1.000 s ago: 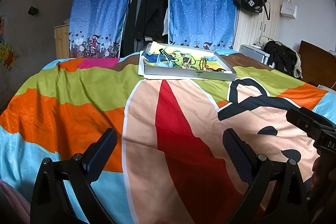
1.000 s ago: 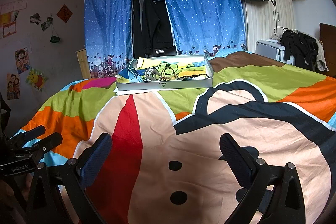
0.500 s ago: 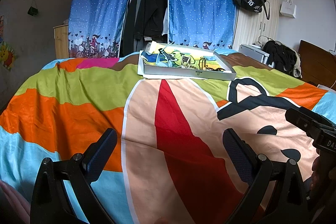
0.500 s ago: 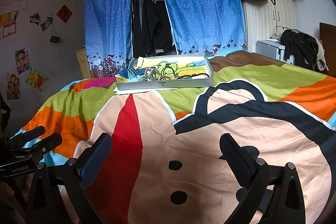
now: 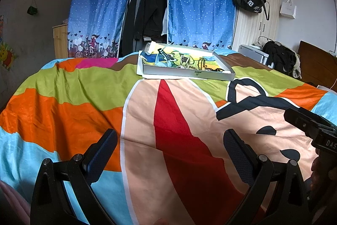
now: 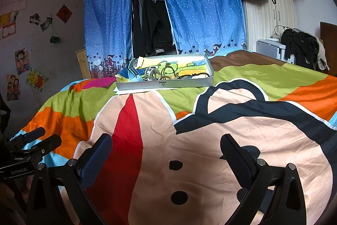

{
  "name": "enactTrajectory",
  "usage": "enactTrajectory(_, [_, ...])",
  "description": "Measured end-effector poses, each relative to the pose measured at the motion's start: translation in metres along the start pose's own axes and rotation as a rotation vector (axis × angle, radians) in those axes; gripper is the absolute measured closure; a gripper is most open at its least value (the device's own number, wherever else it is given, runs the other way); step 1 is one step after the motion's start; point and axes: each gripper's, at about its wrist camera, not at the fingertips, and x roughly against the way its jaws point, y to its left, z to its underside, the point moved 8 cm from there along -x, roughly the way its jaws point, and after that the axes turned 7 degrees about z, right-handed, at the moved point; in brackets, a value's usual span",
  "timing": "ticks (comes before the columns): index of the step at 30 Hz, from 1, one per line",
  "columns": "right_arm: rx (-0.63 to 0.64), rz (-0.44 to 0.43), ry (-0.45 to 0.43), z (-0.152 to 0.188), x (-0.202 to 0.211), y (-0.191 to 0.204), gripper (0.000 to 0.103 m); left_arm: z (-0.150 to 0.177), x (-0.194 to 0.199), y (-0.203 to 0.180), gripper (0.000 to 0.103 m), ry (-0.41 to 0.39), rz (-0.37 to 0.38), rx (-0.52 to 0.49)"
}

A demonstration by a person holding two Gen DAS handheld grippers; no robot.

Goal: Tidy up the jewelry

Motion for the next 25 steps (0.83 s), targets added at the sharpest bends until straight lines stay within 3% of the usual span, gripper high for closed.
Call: enactTrajectory(25, [-0.004,0.008,0.023,0.013,0.000,-0.003,0.000,0.002,0.002,0.000,0.005,0.000,-0.001,-0.031])
